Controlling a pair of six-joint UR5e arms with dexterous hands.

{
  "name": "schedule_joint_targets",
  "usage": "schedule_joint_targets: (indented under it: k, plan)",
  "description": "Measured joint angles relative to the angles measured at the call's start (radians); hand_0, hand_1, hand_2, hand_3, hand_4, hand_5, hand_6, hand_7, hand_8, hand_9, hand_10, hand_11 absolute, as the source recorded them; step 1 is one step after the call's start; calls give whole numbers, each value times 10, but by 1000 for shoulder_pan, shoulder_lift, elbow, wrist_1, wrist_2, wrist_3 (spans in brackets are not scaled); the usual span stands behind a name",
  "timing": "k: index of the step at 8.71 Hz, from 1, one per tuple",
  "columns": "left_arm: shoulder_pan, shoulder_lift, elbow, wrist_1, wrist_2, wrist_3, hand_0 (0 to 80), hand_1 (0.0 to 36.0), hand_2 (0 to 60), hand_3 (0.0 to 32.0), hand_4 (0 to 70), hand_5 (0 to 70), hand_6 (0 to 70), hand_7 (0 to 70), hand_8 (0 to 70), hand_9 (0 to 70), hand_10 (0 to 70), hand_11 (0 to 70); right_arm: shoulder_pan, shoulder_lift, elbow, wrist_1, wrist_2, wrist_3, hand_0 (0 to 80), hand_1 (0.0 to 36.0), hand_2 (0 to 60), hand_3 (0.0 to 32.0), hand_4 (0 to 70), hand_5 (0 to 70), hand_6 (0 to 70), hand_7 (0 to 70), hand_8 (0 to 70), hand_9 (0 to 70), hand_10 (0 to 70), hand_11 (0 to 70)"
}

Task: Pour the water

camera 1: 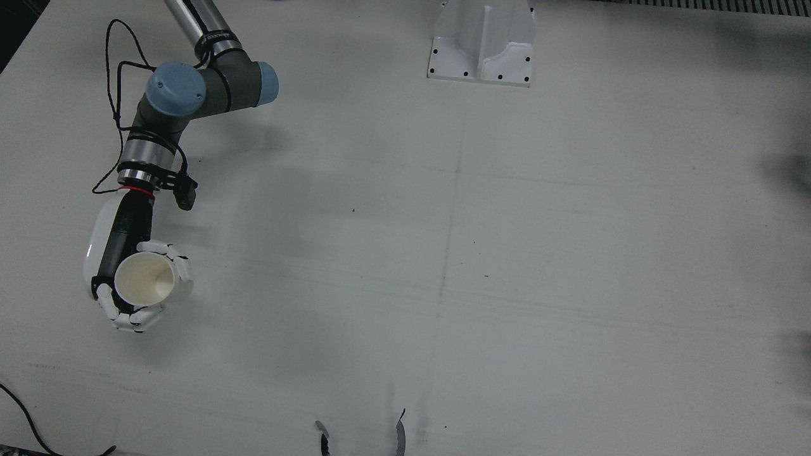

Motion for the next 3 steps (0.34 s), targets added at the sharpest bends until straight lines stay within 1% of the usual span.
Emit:
schedule_joint_targets:
  k: [1,2,3]
  plan:
    - [0,0,-2,0,-1,0,426,161,449,0,254,415,36,74,2,21,39,66,0,0,0,0,0,0,459,131,334,0,119,539,394,506,402,550,331,479]
    - [0,-1,-5,0,1,-1,422,171,497,0,256,424,37,74,2,21,39,66,0,1,0,-1,0,0,459,131,332,0,118,538,392,506,401,549,331,479]
    - [0,-1,-7,0,3,-3,421,177,518,0,254,432,38,75,2,21,39,65,-1,2,0,-1,0,0,460,131,334,0,118,539,394,507,401,549,330,478]
